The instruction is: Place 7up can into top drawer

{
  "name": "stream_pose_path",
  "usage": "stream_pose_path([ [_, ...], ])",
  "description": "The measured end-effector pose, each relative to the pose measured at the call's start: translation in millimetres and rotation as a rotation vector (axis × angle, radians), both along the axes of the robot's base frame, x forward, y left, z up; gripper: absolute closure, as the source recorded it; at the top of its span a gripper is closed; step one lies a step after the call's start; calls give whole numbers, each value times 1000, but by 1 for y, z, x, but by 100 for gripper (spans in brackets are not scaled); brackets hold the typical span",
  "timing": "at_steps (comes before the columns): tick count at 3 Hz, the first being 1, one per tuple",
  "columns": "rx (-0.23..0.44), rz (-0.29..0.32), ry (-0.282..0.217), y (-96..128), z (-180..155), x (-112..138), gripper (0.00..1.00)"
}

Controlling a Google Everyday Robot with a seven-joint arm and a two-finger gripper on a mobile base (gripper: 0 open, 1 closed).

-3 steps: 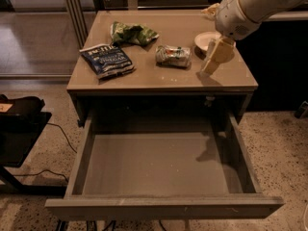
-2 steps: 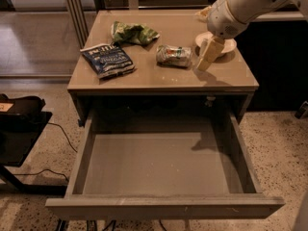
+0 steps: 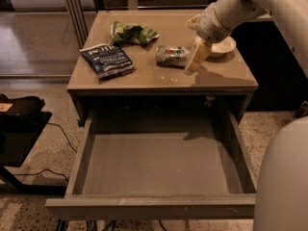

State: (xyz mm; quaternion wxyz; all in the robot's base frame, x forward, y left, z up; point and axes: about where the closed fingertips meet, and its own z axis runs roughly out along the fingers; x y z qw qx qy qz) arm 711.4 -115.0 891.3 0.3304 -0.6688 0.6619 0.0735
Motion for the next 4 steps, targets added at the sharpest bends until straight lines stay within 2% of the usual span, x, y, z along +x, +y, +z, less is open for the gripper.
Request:
stream_pose_path([
  [2, 35, 19, 47, 22, -22, 24, 0],
  [4, 43, 21, 117, 31, -51, 33, 0],
])
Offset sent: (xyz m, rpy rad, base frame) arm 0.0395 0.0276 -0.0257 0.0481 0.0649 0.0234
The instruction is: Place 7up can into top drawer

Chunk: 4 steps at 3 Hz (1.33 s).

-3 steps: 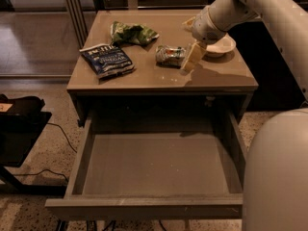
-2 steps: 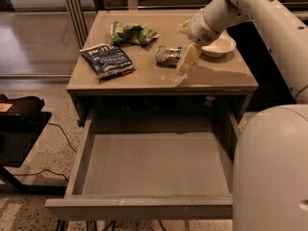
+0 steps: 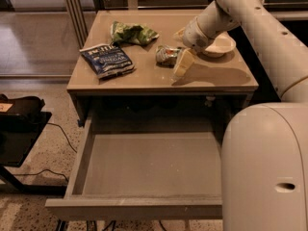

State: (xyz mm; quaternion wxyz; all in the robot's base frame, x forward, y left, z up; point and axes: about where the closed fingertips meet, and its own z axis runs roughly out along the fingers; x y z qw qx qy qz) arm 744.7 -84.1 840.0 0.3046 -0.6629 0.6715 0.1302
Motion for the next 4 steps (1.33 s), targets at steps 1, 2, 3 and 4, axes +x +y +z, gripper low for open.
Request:
stream_pose_path([
  [1, 0, 1, 3, 0, -1, 0, 14],
  [2, 0, 1, 3, 0, -1, 0, 37],
  [3, 0, 1, 3, 0, -1, 0, 61],
  [4, 0, 1, 3, 0, -1, 0, 84],
])
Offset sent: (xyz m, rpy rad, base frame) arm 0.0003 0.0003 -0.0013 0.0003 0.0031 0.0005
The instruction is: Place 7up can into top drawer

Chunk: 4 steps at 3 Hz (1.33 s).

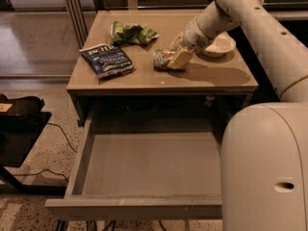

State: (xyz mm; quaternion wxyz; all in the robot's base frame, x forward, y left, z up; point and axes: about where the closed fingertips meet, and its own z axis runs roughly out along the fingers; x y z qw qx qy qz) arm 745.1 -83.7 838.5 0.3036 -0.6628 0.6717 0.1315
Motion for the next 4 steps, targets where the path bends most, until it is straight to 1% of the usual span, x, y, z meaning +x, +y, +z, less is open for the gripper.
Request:
stream_pose_path([
  [1, 0, 0, 0, 0, 0, 0, 100],
  [2, -12, 15, -2, 2, 4, -8, 100],
  [3, -27, 4, -23, -10, 16, -28, 100],
  [4, -32, -15, -51, -25, 31, -60, 100],
])
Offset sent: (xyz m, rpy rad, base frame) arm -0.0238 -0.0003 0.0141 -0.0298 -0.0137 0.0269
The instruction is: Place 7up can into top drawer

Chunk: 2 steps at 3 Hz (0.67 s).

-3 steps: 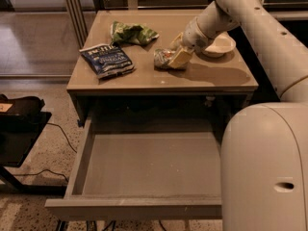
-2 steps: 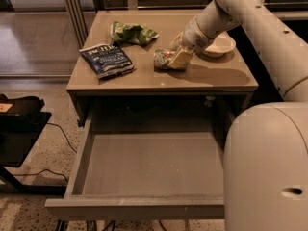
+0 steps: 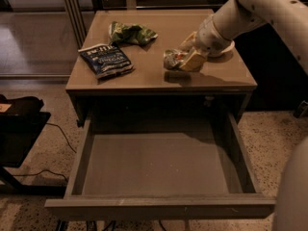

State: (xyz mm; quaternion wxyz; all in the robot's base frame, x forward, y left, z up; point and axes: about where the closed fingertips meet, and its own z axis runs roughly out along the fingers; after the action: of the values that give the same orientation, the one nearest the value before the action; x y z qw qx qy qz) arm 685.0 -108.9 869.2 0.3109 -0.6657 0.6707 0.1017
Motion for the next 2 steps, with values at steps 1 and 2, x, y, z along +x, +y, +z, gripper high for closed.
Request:
stream_pose_path([
  [1, 6, -24, -30, -14, 8, -35, 100],
  [2, 16, -48, -51, -25, 4, -73, 100],
])
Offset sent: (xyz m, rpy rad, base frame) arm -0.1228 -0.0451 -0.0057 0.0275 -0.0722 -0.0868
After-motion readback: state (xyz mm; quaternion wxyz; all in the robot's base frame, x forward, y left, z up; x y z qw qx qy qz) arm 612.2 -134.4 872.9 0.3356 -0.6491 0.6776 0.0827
